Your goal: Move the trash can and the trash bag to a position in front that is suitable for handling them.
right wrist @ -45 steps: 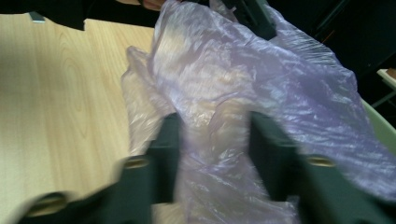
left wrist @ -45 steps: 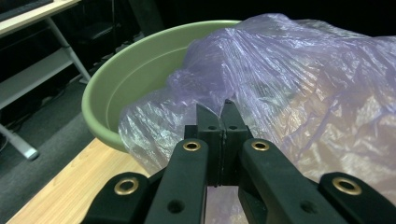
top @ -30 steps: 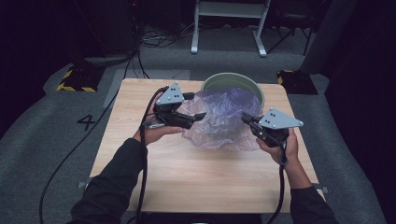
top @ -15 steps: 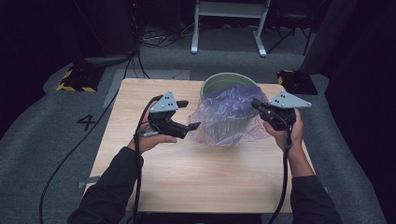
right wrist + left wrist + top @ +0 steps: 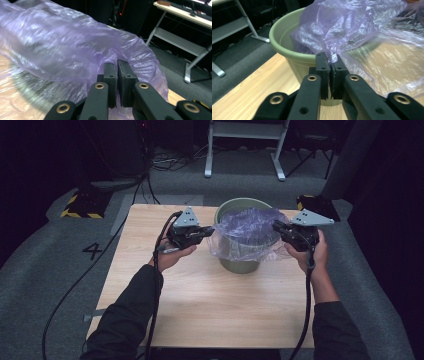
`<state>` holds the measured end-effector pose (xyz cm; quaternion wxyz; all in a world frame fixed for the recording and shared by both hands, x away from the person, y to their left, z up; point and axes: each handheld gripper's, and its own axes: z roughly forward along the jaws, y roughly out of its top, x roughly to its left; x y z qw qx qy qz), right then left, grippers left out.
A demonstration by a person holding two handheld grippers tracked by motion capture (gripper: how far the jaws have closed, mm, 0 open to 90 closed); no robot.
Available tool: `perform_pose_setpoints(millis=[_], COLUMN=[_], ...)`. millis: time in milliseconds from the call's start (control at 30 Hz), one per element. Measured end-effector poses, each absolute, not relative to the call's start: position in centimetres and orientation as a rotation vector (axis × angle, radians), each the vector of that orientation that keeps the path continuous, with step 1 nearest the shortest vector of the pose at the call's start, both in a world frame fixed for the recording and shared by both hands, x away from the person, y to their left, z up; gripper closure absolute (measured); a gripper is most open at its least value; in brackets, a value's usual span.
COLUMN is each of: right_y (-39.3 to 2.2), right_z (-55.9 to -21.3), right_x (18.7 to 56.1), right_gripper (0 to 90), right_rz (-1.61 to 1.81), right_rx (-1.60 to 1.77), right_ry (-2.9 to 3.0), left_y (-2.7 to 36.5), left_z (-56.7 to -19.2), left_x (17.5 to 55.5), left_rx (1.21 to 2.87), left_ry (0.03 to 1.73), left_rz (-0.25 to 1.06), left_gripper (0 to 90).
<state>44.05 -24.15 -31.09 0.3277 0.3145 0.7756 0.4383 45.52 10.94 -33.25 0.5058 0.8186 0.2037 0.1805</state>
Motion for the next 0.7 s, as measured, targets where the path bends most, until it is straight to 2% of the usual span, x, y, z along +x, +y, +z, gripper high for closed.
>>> perform_pose_setpoints(millis=[200, 467, 600, 700], right_y=[-24.8, -25.9, -26.3, -26.8], right_z=[-31.7, -33.0, -33.0, -33.1], right_x=[45.6, 47.2, 47.3, 47.4], right_gripper=[86.2, 81.1, 65.6, 57.6], right_rz=[1.123, 1.114, 1.11, 1.109], right_rx=[0.904, 1.004, 1.037, 1.054], right_ry=[2.025, 2.014, 1.975, 1.953], left_y=[10.4, 10.4, 10.5, 10.7], left_z=[-33.9, -35.1, -35.7, -36.1], left_x=[47.2, 49.3, 50.2, 50.8], left_rx=[1.974, 1.974, 1.978, 1.962], left_ry=[0.561, 0.631, 0.67, 0.692], left_rz=[0.433, 0.444, 0.462, 0.453], left_gripper=[88.8, 89.9, 89.9, 89.9])
